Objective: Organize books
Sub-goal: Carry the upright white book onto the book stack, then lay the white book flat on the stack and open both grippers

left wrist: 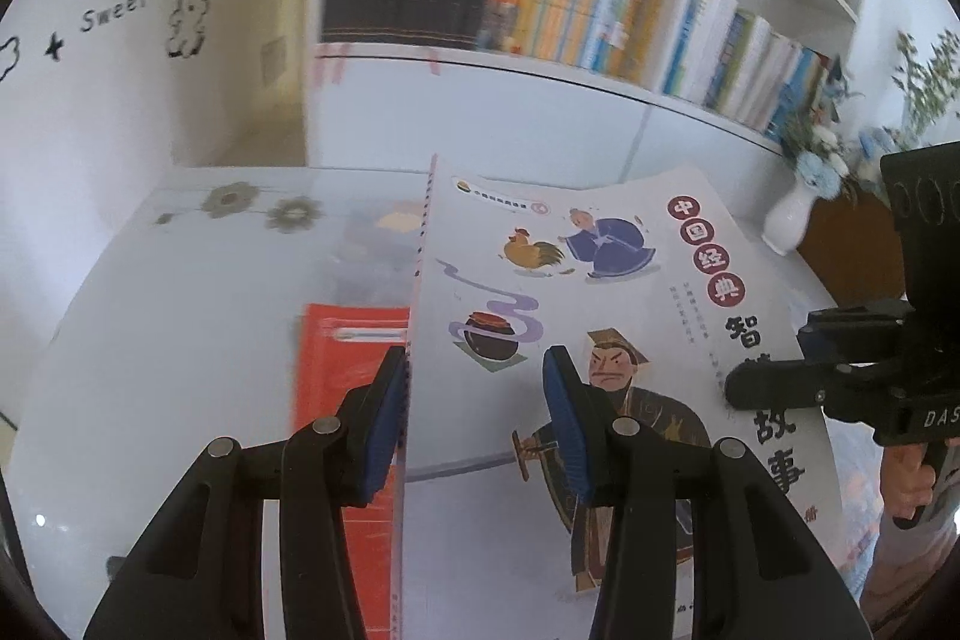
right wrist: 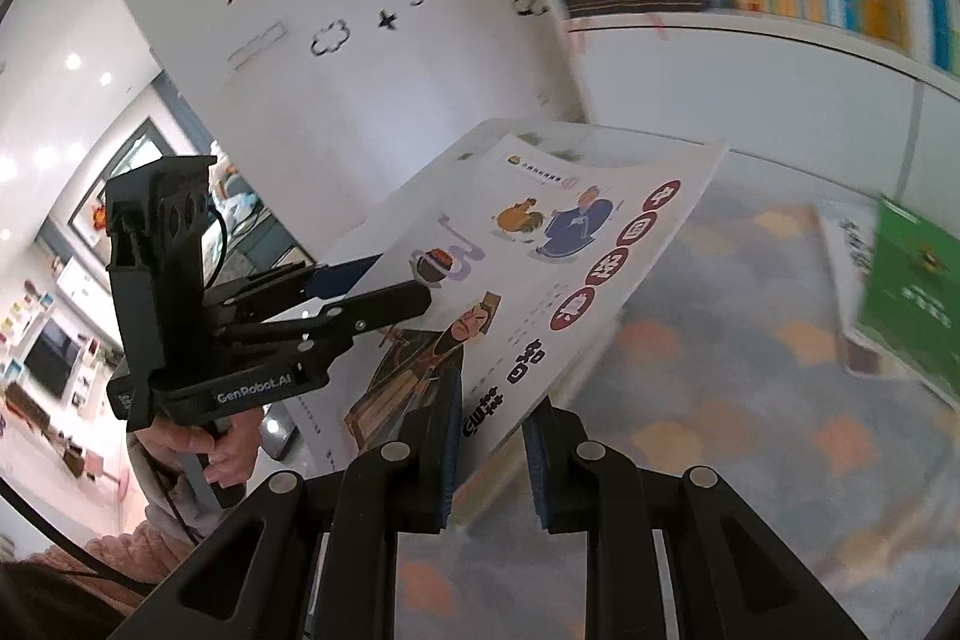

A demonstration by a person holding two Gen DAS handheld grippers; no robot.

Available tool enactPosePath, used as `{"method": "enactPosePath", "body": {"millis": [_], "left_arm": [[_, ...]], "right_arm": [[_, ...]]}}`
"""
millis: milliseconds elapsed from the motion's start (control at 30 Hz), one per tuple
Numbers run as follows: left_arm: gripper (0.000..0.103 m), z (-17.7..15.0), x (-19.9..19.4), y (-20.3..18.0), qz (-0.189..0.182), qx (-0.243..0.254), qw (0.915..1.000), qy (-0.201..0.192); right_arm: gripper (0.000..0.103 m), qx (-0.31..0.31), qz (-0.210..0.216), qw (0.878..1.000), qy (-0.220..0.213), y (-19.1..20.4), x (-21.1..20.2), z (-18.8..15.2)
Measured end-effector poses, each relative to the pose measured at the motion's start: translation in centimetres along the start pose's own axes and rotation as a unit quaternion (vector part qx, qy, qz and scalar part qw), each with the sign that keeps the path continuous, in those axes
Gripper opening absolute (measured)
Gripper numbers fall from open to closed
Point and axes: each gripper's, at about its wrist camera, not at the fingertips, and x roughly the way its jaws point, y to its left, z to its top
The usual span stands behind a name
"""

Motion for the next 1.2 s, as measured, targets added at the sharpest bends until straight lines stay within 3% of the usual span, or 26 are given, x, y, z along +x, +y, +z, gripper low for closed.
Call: {"method": "enactPosePath", "body": {"millis": [233,433,667,1200], "left_arm": [[0.041,-1.1,0.9,4.2,0.015,-0.024,0.9995,0.012],[0.041,-2.6,2.9,5.6,-0.001,-0.029,0.9984,0.049],[0.041,-3.7,4.5,5.2,0.02,-0.01,0.9957,0.089],[0.045,-4.0,4.5,5.1,0.043,0.01,0.9935,0.105]], "right_arm": [[0.02,-0.014,-0.002,1.0,0.023,1.5,5.6,1.4],[0.02,0.002,0.006,0.999,0.054,0.4,8.8,0.4],[0.02,0.034,0.014,0.997,0.075,-1.4,10.8,-0.4],[0.023,0.048,0.011,0.995,0.088,-2.2,11.7,-1.2]]}}
